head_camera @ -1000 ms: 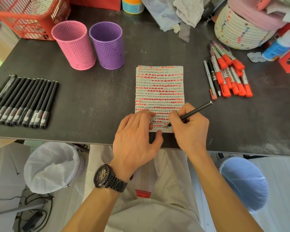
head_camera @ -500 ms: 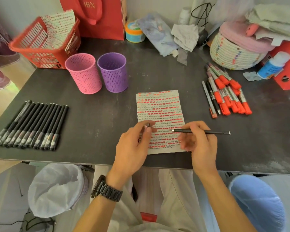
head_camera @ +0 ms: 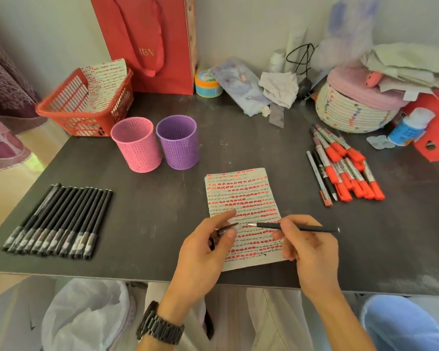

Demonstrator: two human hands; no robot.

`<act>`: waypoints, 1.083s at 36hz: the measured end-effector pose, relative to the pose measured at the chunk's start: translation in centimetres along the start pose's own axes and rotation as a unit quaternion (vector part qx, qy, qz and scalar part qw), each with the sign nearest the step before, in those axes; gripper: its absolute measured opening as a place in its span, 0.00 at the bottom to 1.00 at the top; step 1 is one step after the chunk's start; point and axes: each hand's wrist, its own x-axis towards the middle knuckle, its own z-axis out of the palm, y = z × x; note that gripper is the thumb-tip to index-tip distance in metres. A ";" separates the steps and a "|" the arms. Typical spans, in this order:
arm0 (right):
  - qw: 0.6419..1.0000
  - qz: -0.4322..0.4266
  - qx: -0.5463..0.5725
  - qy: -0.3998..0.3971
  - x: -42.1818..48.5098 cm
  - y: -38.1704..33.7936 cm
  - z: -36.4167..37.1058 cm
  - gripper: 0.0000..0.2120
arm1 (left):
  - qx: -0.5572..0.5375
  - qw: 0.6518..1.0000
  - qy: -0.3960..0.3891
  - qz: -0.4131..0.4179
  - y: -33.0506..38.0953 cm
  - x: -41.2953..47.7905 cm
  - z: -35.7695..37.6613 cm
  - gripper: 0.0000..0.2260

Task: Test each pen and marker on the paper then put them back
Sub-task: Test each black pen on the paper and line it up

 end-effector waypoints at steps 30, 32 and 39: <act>0.997 0.012 -0.036 -0.061 -0.2 -0.5 0.2 0.08 | 0.013 0.999 -0.001 0.050 -0.2 0.0 -0.2 0.11; 0.997 0.015 -0.038 -0.066 -0.3 -0.4 0.2 0.06 | 0.009 0.998 0.003 0.063 -0.2 -0.1 -0.2 0.12; 0.995 0.023 -0.051 -0.088 -0.5 -0.8 0.4 0.06 | 0.001 0.997 0.005 0.072 0.0 -0.2 -0.1 0.11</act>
